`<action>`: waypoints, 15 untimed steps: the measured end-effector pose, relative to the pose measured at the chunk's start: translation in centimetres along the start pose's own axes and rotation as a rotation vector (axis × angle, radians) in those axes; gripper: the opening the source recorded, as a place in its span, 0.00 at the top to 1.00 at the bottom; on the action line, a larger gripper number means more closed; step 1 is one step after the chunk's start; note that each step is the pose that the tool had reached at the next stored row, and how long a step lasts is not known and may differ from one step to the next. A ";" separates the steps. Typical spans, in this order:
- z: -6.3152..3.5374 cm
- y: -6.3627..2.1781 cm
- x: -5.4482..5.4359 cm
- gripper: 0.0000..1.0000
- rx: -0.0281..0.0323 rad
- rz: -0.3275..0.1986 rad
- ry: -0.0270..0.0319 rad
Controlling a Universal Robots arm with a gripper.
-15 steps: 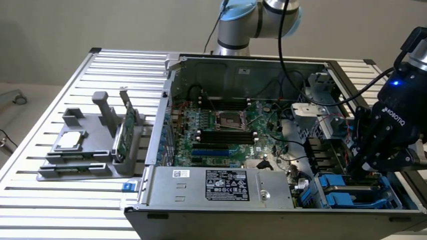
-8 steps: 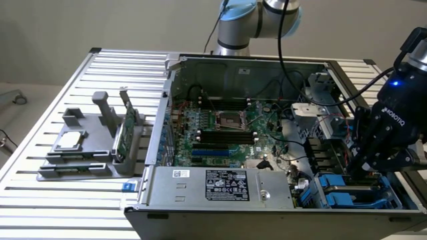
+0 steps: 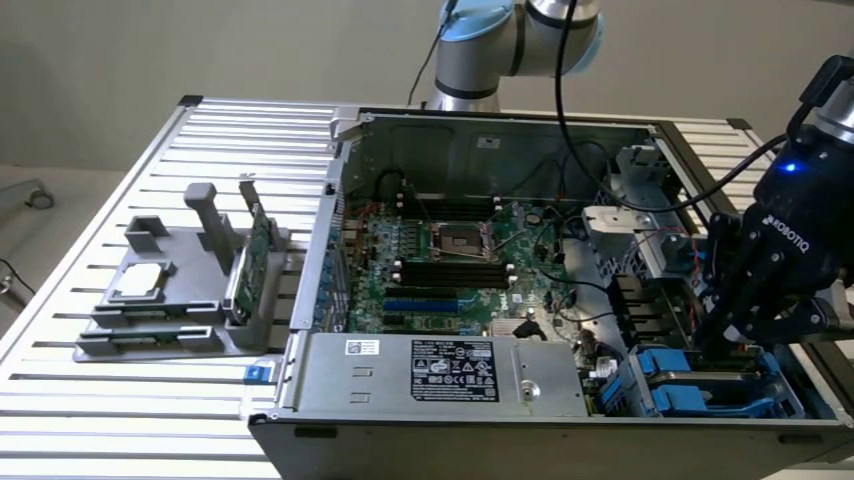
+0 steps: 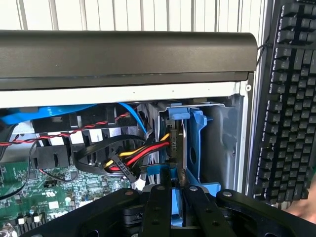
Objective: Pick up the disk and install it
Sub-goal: 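Insert the second disk wire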
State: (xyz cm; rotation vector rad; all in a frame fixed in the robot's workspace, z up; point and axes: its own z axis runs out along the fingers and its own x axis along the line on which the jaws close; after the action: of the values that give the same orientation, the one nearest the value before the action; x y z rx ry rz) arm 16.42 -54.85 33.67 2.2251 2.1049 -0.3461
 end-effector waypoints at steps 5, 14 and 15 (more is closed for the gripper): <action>0.01 0.00 0.0 0.84 -0.0014 -0.006 0.0002; 0.04 -0.16 0.0 0.84 -0.0024 -0.010 0.0002; 0.04 -0.18 0.0 0.84 -0.0024 -0.010 0.0002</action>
State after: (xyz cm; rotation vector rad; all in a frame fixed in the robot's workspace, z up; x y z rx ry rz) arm 16.23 -54.85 33.65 2.2136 2.1166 -0.3438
